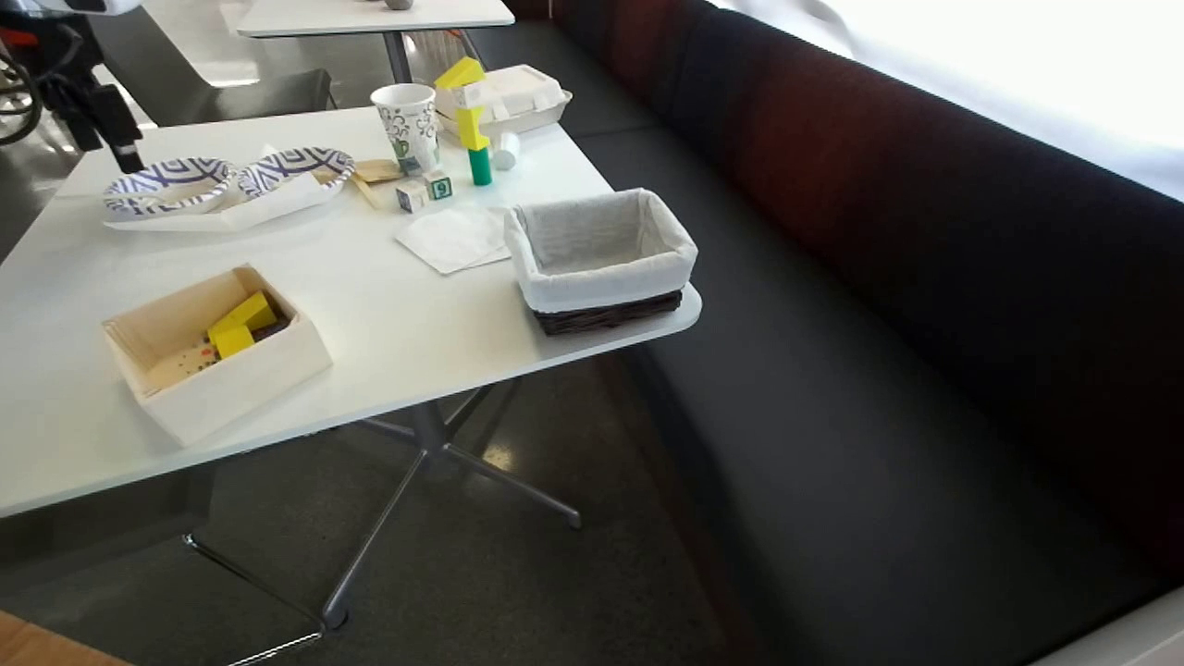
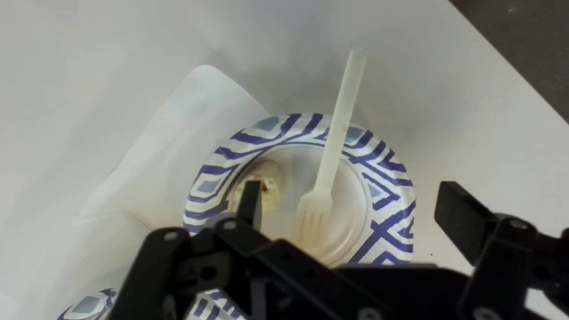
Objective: Get the fork and move one white object in the bowl to the right to the one on the left
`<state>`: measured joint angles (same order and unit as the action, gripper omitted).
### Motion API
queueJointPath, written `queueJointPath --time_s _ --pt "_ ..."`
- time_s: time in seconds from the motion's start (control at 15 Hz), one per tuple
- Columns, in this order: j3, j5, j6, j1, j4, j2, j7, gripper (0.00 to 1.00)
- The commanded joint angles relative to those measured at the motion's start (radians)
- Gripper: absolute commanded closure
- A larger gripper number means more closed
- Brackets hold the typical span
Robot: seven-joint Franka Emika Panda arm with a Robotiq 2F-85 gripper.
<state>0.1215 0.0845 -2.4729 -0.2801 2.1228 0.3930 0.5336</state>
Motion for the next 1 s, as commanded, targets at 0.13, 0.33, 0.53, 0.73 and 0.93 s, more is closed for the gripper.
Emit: queueJointPath --time_s 0.13,0.33,0.53,0.73,0.93 --pt "-0.044 -0.028 -0.139 -0.06 0.056 -0.012 0.116 0.0" --pt "-0.07 -0.041 -0.151 -0.079 0.082 -0.021 0.184 0.0" --pt "-0.067 -0.03 -0.147 -0.073 0.095 -0.021 0.22 0.0" --pt "-0.064 -0.032 -0.15 -0.07 0.096 -0.016 0.237 0.25" --pt "-0.064 -0.033 -0.159 -0.068 0.099 -0.015 0.247 0.51"
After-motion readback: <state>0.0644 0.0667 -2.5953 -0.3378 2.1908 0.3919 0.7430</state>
